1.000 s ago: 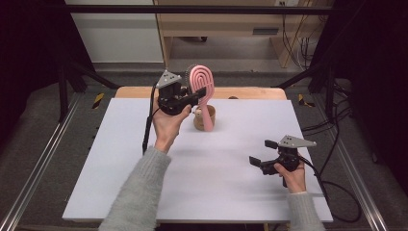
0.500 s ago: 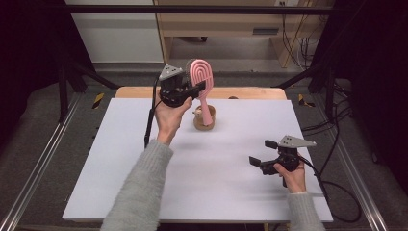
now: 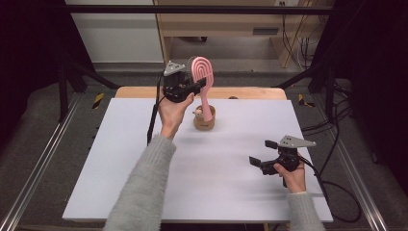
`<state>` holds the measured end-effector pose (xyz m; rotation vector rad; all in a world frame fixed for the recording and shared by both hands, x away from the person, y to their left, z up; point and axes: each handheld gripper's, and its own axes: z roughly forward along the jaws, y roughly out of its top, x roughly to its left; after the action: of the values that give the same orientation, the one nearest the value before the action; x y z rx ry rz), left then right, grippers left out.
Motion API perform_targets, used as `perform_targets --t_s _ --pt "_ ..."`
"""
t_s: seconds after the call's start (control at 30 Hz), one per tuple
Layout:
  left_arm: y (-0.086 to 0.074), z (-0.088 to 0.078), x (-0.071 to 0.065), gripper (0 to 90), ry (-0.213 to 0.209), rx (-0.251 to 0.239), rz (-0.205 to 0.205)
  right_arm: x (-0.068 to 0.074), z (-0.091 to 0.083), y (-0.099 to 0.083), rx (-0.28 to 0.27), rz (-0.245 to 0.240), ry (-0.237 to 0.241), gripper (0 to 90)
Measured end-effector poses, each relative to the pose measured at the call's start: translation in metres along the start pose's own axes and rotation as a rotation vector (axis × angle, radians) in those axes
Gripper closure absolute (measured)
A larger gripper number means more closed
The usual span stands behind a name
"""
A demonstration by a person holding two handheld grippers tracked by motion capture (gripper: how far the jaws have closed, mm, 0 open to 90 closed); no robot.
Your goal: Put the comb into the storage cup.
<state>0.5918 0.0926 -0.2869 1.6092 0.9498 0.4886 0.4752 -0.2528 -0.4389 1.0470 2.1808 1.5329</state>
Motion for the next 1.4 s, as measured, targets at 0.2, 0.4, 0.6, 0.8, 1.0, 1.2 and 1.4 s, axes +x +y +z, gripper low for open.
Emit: perform_targets --t_s 0.2,0.4,0.6,0.8,1.0,1.2,1.4 --pt "0.001 0.006 0.002 63.9 0.011 0.004 0.003 0.0 0.0 0.0 0.0 0.001 0.0 0.5" --pt "0.002 0.013 0.003 64.0 0.017 0.007 0.008 0.0 -0.001 0.0 -0.003 0.001 0.002 0.5" --pt "0.004 0.019 0.005 64.0 0.026 0.006 0.016 0.0 -0.001 0.0 -0.003 0.001 0.001 0.5" --pt "0.004 0.026 0.005 63.9 0.028 0.009 0.03 0.0 -0.001 0.0 -0.005 0.002 0.002 0.5" --pt "0.001 0.032 0.008 63.9 0.033 0.014 0.032 0.0 -0.001 0.0 -0.003 -0.001 0.0 0.5" --pt "0.0 0.037 0.013 63.9 0.045 0.013 0.035 0.0 0.0 0.0 -0.002 0.001 0.002 0.5" --pt "0.0 0.042 0.015 63.9 0.058 0.01 0.039 -0.001 0.001 -0.001 0.003 -0.004 0.001 0.5"
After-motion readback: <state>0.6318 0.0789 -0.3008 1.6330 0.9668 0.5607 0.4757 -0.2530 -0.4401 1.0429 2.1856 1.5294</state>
